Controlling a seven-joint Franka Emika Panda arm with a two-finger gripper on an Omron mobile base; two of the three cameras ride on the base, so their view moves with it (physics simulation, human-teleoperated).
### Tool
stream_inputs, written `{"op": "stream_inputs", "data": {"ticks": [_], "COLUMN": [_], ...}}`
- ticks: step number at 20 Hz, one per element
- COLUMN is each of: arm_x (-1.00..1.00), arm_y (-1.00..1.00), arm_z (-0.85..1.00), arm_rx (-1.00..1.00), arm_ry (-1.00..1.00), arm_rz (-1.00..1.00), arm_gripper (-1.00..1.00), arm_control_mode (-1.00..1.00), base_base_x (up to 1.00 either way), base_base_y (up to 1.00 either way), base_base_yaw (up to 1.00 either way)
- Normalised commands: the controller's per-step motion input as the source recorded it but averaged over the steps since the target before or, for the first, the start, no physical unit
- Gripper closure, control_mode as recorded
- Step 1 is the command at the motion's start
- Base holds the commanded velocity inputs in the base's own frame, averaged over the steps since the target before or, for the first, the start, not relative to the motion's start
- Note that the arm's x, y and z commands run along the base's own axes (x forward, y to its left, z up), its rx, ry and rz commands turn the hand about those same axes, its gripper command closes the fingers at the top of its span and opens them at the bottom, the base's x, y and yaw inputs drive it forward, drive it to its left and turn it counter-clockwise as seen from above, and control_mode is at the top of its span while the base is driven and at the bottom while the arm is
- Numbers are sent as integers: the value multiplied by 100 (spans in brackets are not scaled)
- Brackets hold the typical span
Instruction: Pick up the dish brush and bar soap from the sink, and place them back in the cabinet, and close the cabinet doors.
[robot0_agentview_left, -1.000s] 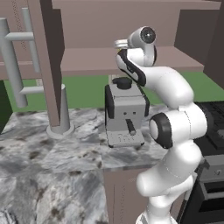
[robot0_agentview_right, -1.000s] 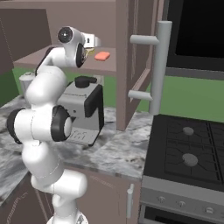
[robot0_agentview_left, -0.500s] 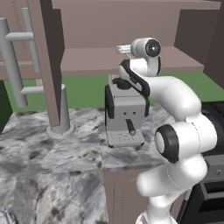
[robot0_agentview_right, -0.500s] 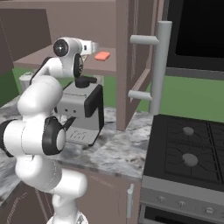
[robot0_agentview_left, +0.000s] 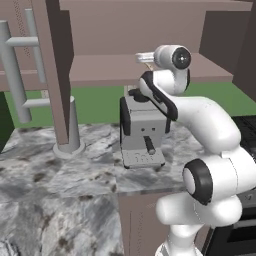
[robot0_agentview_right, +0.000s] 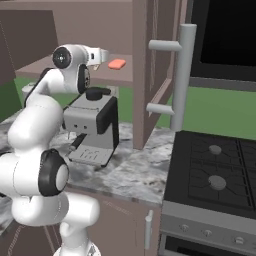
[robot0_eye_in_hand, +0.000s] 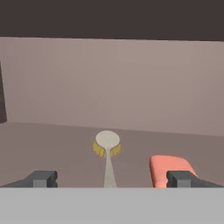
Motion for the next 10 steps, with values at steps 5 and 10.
{"op": "stream_inputs", "data": {"ticks": [5, 10], "arm_x": [-47, -59], "arm_y": [3, 10], "arm_z": [15, 14], "arm_rx": [0, 0], "arm_ry": [0, -1], "arm_rz": [0, 0], "arm_gripper": [-100, -100], "arm_control_mode": [-100, -100], "base_base_x": [0, 0], "base_base_y": [0, 0], "base_base_yaw": [0, 0]}}
